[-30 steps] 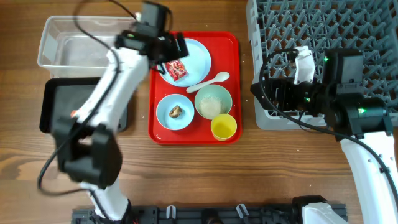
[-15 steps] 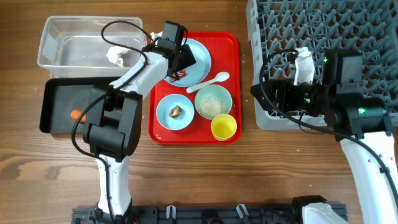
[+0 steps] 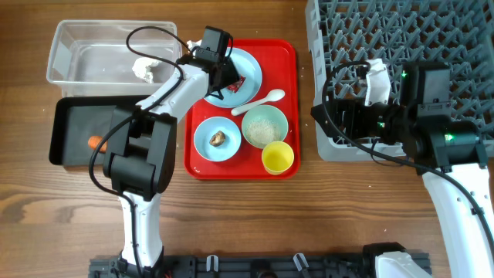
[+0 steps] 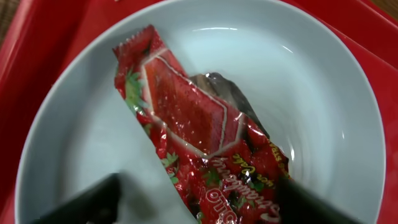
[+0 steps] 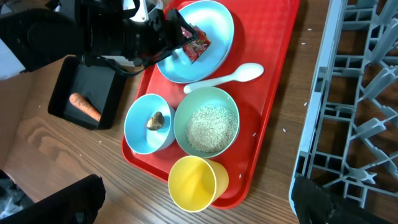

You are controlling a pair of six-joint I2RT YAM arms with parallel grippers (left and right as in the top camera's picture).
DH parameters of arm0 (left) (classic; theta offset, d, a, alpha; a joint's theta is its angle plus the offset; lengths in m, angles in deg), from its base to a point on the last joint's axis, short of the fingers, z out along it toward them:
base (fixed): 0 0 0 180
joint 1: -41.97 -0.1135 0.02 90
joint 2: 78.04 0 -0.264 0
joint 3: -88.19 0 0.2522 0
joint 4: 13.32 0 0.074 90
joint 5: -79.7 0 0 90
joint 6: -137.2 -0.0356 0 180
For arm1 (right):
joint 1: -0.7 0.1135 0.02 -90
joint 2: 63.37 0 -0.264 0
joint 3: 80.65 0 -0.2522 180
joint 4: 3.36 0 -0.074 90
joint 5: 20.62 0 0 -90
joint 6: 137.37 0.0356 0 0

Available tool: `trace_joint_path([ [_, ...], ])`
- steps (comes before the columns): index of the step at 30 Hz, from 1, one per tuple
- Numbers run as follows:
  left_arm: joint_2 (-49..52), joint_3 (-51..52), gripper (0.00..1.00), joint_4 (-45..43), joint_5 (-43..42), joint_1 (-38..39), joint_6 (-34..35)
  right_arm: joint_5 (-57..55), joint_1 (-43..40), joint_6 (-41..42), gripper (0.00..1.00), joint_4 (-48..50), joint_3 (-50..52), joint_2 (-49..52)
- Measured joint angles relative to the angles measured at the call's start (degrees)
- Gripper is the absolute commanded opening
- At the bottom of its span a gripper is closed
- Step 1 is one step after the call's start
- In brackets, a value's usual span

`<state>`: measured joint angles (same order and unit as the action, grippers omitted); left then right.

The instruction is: Sort waste into correct bins and load items into the dishwasher rack

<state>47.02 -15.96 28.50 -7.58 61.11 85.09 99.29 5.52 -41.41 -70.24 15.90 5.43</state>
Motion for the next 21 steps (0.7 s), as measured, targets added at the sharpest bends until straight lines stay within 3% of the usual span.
trace_joint_path([
  [5,0.7,-7.0,0.99,12.9,-2.2,0.0,0.0,0.0,0.0,0.0,1.0,0.0,0.0,0.0],
  [10,1.4,-26.0,1.0,29.4,-3.3,-0.1,-1.4,0.0,0.0,0.0,0.99,0.0,0.0,0.0],
  [15,1.5,-30.8,1.0,33.3,-4.8,-0.4,-3.3,0.0,0.0,0.2,1.0,0.0,0.0,0.0],
  [21,8.0,-30.9,1.0,30.5,-5.7,-0.4,-3.8,0.0,0.0,0.2,1.0,-0.6,0.0,0.0],
])
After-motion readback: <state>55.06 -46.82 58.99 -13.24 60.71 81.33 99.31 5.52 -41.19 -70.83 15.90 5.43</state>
